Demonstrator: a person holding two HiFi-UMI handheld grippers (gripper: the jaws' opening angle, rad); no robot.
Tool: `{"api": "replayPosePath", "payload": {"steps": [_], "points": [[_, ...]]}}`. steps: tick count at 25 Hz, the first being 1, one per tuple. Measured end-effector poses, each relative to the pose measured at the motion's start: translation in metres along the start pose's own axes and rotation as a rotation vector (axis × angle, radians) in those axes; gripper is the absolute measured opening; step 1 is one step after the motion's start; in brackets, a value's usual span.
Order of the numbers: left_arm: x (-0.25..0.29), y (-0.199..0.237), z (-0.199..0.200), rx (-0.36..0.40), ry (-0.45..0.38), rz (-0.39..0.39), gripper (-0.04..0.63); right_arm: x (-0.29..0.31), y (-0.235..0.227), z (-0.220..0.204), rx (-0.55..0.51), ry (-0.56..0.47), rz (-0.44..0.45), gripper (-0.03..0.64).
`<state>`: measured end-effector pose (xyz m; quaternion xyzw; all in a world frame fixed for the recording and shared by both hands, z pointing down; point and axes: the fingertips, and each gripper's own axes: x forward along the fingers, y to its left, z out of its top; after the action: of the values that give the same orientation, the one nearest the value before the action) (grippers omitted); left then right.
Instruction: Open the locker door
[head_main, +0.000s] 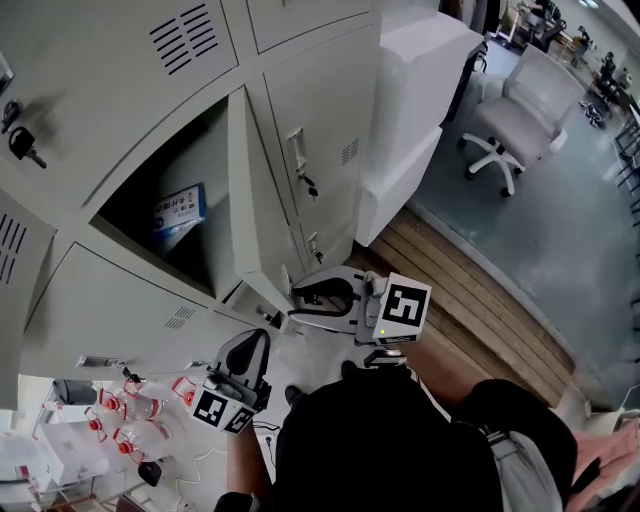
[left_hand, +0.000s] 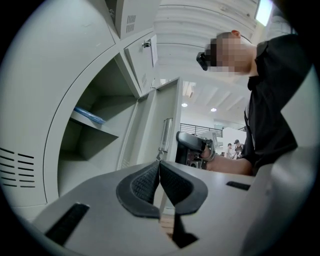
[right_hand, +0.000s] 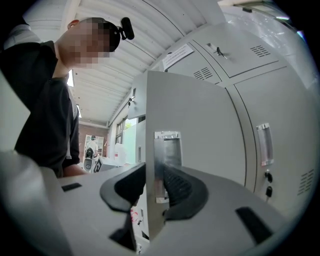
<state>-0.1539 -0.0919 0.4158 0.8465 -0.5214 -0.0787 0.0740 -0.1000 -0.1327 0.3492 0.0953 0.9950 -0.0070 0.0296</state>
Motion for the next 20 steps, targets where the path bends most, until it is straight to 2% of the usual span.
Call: {"api": "replayPosePath", "payload": {"steps": [20], "points": [[0.034,-0.024,-0.014,-0.002,0.019,0.021,0.017,-0.055,-0.014,0.004,0.014,-0.001,0.058,0.129]]}}
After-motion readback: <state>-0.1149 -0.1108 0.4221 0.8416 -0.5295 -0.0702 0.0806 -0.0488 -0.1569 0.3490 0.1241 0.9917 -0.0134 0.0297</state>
